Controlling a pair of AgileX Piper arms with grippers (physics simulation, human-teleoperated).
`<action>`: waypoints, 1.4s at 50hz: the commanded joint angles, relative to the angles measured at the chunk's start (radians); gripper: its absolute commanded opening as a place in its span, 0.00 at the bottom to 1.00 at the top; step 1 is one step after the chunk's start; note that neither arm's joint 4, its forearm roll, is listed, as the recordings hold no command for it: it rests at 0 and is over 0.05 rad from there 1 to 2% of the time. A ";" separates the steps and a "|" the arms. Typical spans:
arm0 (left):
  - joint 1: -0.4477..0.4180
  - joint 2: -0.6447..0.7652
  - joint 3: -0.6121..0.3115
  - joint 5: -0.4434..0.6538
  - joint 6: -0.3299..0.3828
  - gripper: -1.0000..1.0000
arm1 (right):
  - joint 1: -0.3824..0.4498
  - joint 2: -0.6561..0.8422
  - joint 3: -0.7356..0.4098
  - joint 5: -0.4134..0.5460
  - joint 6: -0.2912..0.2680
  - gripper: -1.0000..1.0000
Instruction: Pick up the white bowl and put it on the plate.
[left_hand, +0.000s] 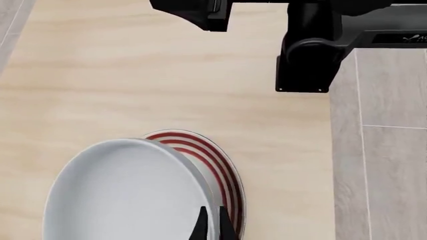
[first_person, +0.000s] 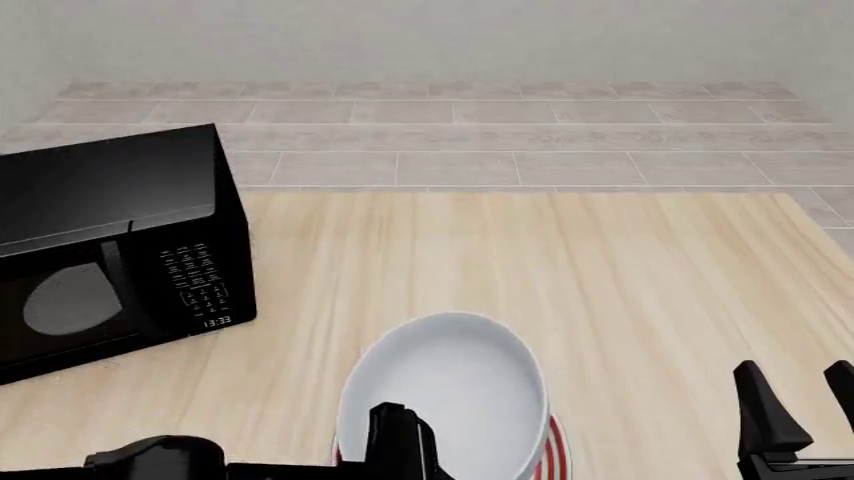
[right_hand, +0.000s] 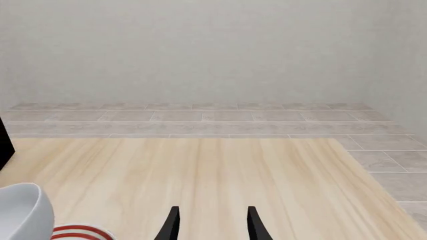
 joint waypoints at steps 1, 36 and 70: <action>-0.002 0.008 0.017 -0.040 -0.007 0.00 | 0.000 -0.003 0.002 0.000 0.000 1.00; 0.005 0.032 0.075 -0.108 -0.030 0.00 | 0.000 -0.003 0.002 0.000 0.000 1.00; -0.016 0.086 0.095 -0.174 -0.059 0.00 | 0.000 -0.003 0.002 0.000 0.000 1.00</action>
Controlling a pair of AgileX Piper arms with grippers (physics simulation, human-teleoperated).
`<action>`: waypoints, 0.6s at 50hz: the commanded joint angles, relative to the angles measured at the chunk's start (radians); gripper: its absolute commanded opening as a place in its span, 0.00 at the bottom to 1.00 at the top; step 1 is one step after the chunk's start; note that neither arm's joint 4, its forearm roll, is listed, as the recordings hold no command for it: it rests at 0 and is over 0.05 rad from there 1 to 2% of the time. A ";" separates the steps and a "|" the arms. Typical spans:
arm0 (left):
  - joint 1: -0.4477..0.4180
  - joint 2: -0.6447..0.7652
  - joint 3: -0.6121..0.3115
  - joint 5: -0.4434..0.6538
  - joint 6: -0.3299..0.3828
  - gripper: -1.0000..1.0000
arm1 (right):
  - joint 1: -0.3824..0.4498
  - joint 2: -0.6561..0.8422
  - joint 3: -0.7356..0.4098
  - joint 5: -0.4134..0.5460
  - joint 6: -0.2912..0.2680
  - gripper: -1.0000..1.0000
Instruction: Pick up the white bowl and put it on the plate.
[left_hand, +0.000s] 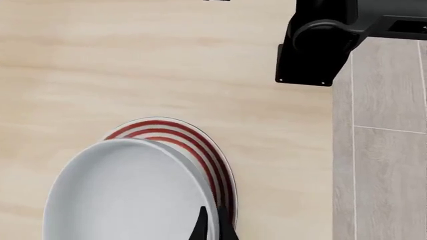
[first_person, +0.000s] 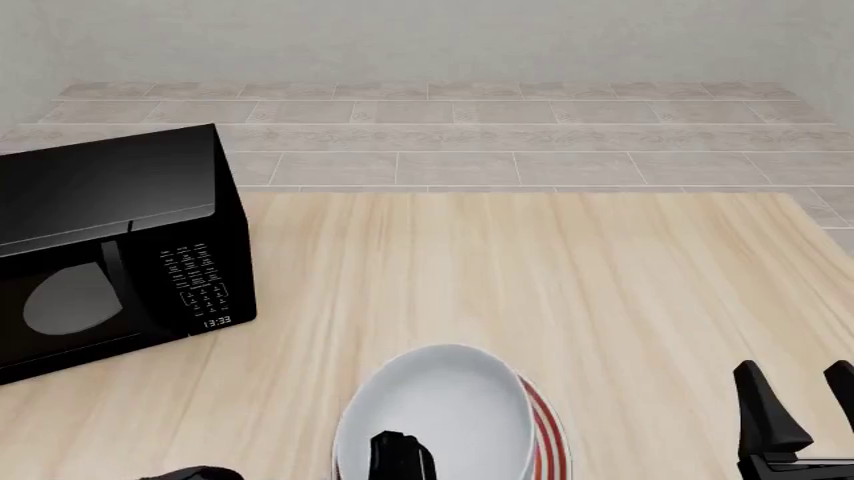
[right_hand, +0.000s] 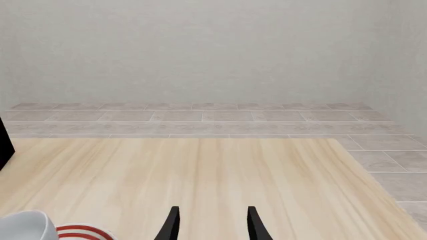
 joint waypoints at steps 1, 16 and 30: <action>-0.005 0.009 -0.002 -0.027 0.000 0.00 | 0.000 -0.003 0.002 0.000 0.000 1.00; -0.003 0.021 0.007 -0.045 -0.006 0.00 | 0.000 -0.003 0.002 0.000 0.000 1.00; -0.013 0.034 0.017 -0.067 -0.016 0.00 | 0.000 -0.003 0.002 0.000 0.000 1.00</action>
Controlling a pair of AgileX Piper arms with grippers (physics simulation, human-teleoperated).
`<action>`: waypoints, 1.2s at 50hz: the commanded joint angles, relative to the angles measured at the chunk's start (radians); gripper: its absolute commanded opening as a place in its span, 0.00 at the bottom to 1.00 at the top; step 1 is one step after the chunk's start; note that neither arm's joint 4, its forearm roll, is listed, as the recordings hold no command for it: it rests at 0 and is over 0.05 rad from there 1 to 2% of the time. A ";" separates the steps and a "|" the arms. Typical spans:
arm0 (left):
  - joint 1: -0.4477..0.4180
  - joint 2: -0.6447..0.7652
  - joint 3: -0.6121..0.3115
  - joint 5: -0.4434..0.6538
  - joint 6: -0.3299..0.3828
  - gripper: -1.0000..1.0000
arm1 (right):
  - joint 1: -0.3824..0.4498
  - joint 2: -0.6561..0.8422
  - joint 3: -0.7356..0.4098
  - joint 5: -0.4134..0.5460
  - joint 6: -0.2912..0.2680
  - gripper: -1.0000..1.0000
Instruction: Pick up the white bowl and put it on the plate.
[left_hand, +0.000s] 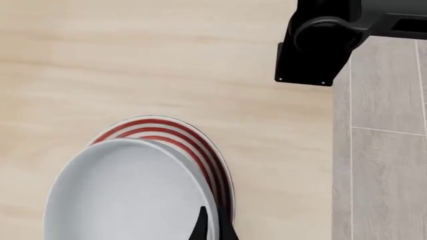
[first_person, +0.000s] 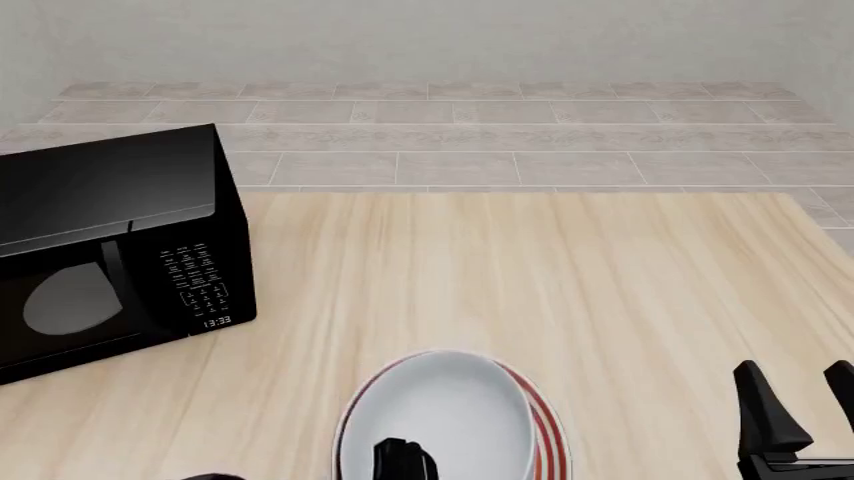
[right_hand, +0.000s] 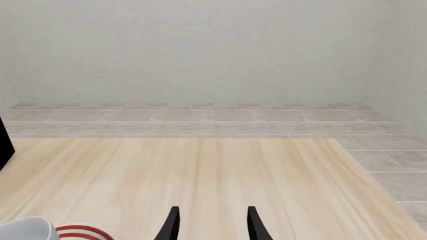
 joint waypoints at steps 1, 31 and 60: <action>-0.005 0.004 0.000 -0.022 0.001 0.00 | 0.000 -0.003 0.002 0.000 0.000 1.00; -0.003 0.045 0.007 -0.060 -0.007 0.00 | 0.000 -0.003 0.002 0.000 0.000 1.00; 0.015 0.061 -0.007 -0.061 0.000 1.00 | -0.001 -0.002 0.002 0.000 0.000 1.00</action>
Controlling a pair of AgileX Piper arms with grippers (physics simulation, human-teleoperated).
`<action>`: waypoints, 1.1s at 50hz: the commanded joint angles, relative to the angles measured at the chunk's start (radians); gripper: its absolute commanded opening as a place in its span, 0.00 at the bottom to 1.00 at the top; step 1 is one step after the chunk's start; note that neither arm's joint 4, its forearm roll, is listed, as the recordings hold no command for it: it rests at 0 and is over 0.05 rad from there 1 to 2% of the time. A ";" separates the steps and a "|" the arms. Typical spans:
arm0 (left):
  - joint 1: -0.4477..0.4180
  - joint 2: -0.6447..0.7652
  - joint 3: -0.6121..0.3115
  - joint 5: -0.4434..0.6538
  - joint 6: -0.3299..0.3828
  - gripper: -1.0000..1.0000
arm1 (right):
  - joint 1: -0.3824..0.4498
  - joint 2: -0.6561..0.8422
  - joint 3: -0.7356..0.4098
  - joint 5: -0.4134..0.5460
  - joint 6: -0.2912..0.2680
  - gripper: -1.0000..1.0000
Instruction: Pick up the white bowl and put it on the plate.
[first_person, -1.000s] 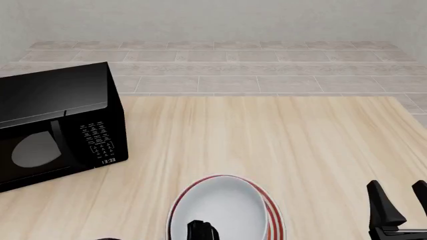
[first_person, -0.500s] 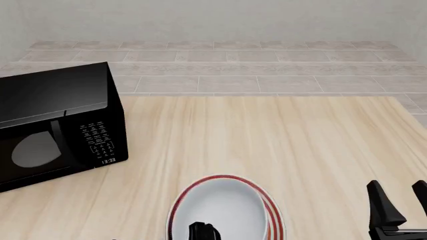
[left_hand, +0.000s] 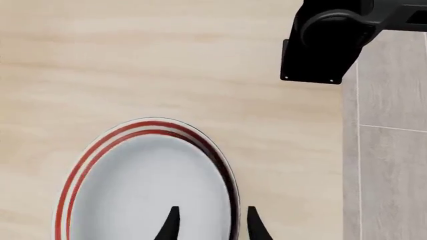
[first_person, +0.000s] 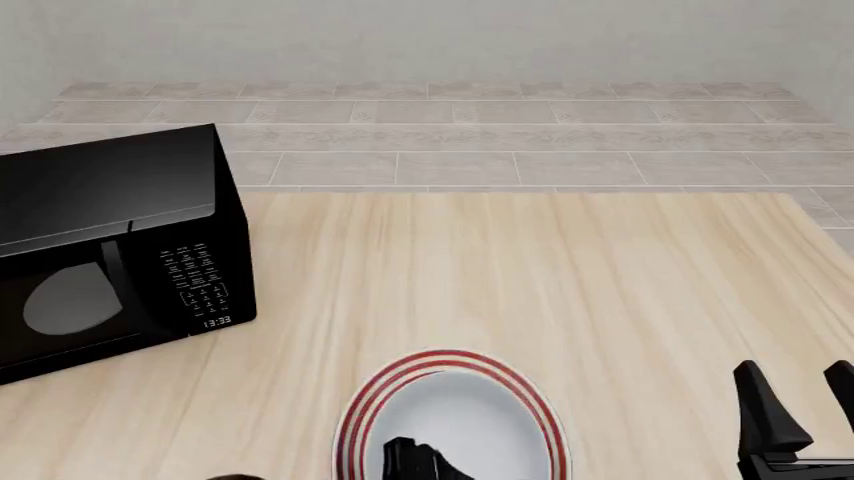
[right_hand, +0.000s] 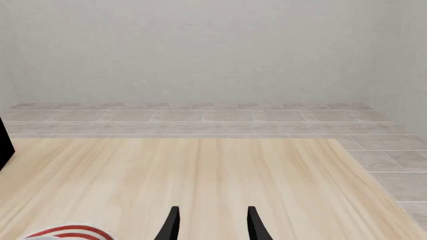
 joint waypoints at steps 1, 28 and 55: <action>0.004 0.001 -0.008 -0.003 0.004 1.00 | 0.000 -0.002 0.002 0.000 0.000 1.00; 0.011 -0.022 -0.038 0.055 0.028 1.00 | 0.000 -0.003 0.002 0.000 0.000 1.00; 0.041 -0.107 -0.063 0.168 0.071 1.00 | 0.000 -0.003 0.002 0.000 0.000 1.00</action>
